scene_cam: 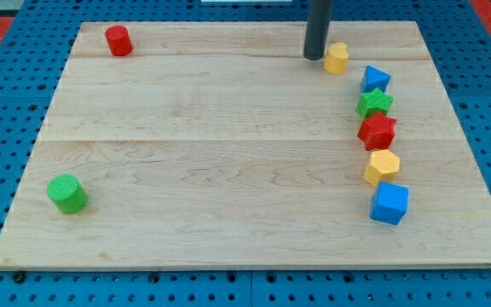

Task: Move the yellow heart left a bit

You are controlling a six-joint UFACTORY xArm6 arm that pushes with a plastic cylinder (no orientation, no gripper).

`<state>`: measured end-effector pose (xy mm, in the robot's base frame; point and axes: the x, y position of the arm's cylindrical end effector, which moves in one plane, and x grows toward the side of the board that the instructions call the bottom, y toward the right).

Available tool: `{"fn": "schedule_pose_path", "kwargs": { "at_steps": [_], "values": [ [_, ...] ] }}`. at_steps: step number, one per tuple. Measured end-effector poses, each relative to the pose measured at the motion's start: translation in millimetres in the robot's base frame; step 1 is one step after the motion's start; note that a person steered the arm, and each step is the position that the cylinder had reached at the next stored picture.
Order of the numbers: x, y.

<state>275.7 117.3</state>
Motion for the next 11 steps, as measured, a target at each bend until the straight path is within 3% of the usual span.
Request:
{"fn": "schedule_pose_path", "kwargs": {
  "at_steps": [1, 2, 3, 4, 5, 6, 9, 10, 11],
  "values": [
    [4.4, 49.5],
    [4.4, 26.3],
    [-22.1, -13.9],
    [-54.3, 60.5],
    [-31.6, 118.1],
    [19.6, 111.3],
    [-0.1, 95.2],
    [-46.1, 25.0],
    [-14.5, -90.4]
  ]
}}
